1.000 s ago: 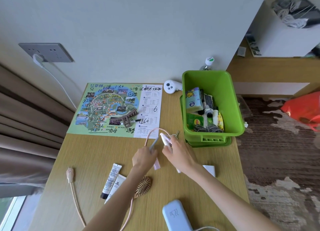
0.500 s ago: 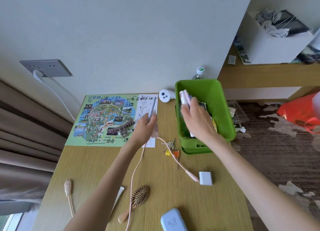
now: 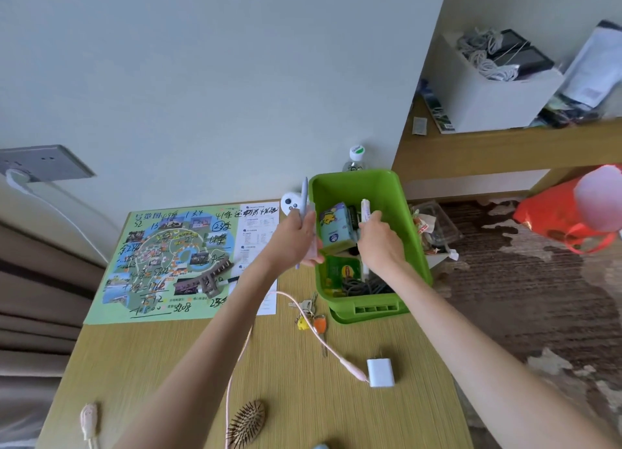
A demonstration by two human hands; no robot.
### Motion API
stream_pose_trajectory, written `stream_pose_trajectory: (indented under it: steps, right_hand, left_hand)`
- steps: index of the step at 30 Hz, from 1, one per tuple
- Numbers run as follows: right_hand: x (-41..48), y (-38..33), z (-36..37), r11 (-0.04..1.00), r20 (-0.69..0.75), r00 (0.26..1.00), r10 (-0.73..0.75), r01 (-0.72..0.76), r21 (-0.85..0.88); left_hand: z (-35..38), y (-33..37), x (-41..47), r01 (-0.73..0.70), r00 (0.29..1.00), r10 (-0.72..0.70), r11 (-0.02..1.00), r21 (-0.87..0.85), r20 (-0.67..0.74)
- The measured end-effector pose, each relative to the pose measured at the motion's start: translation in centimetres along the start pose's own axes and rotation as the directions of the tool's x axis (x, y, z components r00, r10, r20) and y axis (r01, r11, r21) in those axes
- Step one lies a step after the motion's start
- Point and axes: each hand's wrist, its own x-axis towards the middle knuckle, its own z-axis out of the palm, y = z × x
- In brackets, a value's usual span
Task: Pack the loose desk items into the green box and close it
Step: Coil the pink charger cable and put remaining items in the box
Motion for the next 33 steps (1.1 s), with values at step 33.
stream_pose_trajectory:
  steps: [33]
  right_hand:
    - [-1.8,8.5,-2.3,0.969,-0.346,0.917,-0.197,0.236,0.074]
  left_hand:
    - [5.8,0.6,3.0,-0.278,0.928,0.346,0.889,0.364,-0.137]
